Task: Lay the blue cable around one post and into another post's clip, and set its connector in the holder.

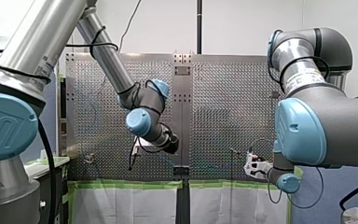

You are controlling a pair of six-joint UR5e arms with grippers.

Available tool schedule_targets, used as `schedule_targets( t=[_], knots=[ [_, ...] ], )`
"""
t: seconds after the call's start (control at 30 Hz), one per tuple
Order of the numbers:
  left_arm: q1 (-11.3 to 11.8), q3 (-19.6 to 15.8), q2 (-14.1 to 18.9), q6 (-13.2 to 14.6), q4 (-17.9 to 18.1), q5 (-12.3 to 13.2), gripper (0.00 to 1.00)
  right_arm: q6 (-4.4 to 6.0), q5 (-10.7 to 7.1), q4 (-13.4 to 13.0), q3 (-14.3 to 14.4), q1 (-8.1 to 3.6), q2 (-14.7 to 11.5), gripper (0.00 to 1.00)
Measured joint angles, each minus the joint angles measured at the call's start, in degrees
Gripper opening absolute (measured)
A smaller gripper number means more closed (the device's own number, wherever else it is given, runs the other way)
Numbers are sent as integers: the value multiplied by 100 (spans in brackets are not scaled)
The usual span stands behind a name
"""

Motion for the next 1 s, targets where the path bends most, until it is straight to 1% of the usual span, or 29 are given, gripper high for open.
schedule_targets(
  t=[0.27, 0.47, 0.63, 0.8, 1.0],
  knots=[
    [12, 108, -47, -1, 413, -62, 100, -32, 66, 29, -2, -17, -2, 21],
    [21, 354, -291, -3, 708, -49, 100, -47, 79, 50, -1, -40, -1, 21],
    [10, 562, -562, -31, 980, -51, 100, -55, 80, 59, -1, -57, -1, 21],
    [29, 615, -825, -63, 1244, -65, 100, -65, 84, 68, -1, -73, -1, 21],
    [95, 619, -1032, -77, 1496, -106, 100, -79, 88, 78, -1, -76, -1, 21]
  ],
)
